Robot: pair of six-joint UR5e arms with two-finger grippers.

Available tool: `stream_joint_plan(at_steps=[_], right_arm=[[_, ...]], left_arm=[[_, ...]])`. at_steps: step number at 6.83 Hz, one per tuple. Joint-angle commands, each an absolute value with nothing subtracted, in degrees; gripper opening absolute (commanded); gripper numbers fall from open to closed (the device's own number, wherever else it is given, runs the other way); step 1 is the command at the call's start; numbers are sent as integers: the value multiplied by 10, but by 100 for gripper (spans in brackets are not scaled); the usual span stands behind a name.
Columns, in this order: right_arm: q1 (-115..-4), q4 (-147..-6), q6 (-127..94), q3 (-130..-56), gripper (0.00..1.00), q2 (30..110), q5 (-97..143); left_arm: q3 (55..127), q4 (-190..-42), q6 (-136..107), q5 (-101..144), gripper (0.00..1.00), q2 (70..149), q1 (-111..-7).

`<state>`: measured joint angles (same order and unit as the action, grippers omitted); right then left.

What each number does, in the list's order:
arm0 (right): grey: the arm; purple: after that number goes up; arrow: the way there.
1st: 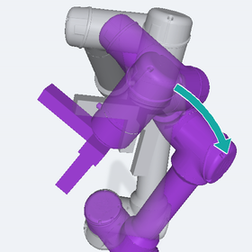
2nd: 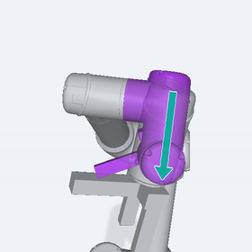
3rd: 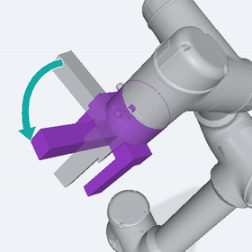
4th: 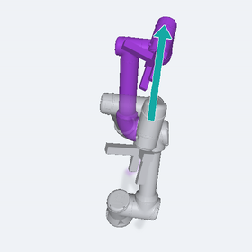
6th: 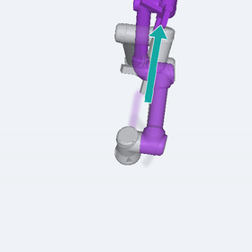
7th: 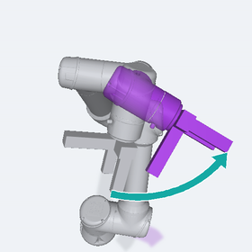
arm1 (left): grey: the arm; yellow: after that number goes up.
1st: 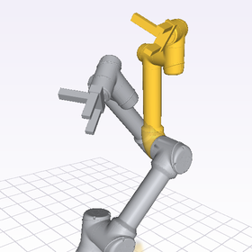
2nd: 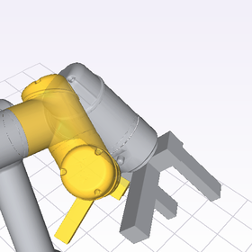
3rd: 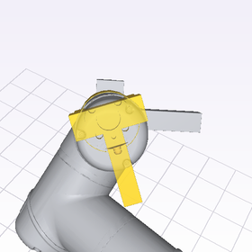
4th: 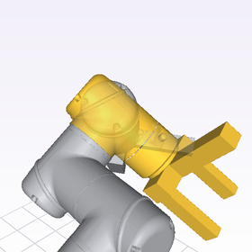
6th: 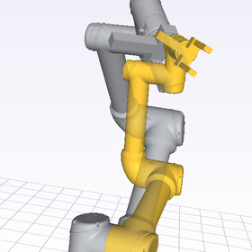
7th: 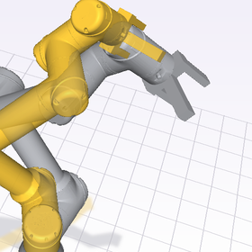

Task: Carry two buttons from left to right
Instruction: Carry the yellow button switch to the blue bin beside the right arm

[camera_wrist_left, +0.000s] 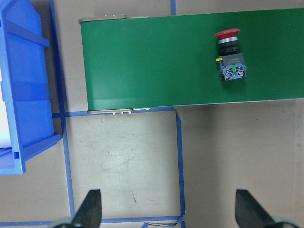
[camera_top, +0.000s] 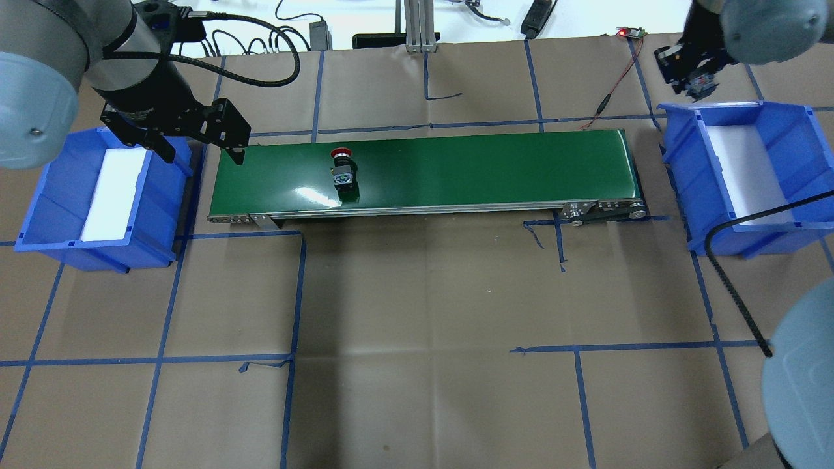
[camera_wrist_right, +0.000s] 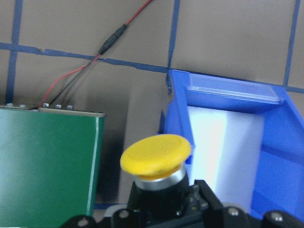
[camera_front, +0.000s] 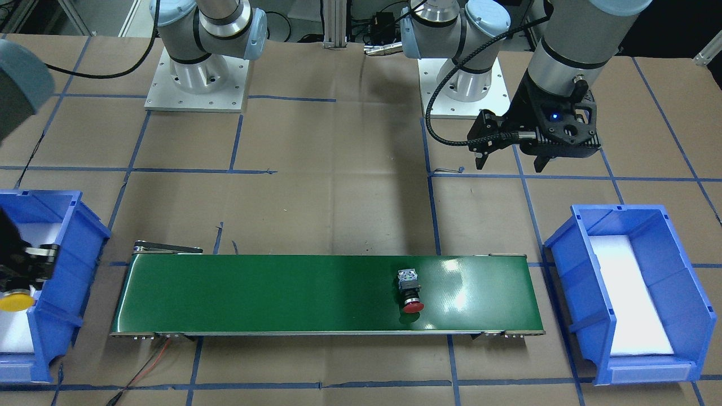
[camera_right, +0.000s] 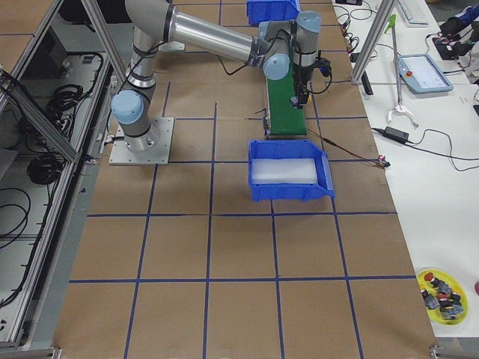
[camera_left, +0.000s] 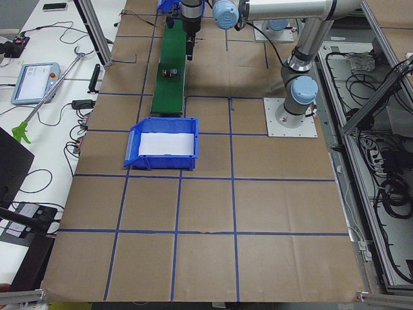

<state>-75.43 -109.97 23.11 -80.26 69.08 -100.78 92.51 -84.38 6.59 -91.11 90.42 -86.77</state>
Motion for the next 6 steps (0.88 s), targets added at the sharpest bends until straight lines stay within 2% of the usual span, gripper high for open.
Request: stream_joint_plan(at_steps=[1,2,4,6], right_arm=[[-659,-1098,326,-801,6,690,-1004],[-636,-1098,341,-822,6,688,-1003],[-615,-1120,339,-910,7,697,-1007],[-614,-1238,337,-980,7,698,-1006]], left_arm=[[925,-844,66,-911,99,904,-868],[926,-844,66,-910,99,904,-868],[927,-844,65,-910,99,904,-868],[927,-844,65,-908,99,904,-868]])
